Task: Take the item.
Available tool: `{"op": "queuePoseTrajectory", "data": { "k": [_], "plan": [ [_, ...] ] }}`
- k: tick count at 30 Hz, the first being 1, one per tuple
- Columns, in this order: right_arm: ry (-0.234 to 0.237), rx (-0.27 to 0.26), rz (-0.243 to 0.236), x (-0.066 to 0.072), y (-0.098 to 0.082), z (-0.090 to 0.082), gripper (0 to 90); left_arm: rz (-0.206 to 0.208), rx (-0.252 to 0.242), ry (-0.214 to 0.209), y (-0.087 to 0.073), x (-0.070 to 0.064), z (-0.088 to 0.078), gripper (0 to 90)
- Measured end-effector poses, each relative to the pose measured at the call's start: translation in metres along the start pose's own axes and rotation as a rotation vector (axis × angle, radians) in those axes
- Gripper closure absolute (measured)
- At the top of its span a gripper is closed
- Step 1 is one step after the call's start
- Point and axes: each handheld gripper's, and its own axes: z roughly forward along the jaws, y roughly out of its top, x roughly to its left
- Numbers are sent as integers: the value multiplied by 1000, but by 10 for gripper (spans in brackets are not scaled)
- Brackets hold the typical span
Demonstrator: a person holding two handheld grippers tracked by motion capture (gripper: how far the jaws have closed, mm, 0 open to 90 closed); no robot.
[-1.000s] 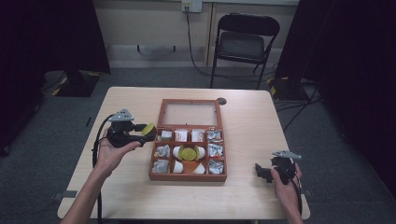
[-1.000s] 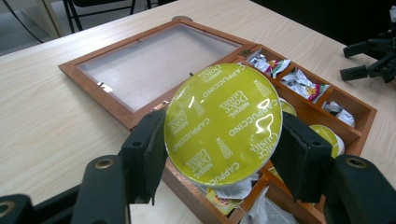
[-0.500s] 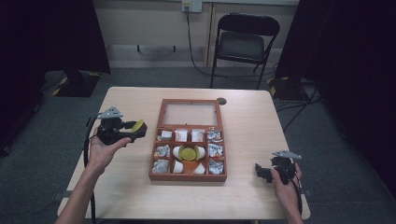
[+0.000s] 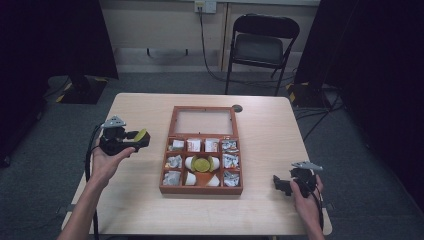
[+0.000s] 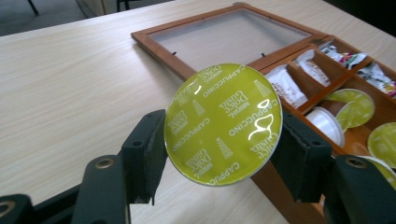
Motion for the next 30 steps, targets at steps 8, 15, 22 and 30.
{"op": "queuePoseTrajectory", "data": {
  "k": [8, 15, 22, 30],
  "plan": [
    [0, 0, 0, 0, 0, 0, 0, -7, 33, 19, -8, 5, 10, 393],
    [0, 0, -1, 0, 0, 0, 0, -19, 67, 43, -16, 9, 20, 393],
    [0, 0, 0, 0, 0, 0, 0, 4, 104, 43, -21, 6, 32, 393],
    [0, 0, 0, 0, 0, 0, 0, 20, 146, 33, -27, 2, 44, 392]
  ]
}}
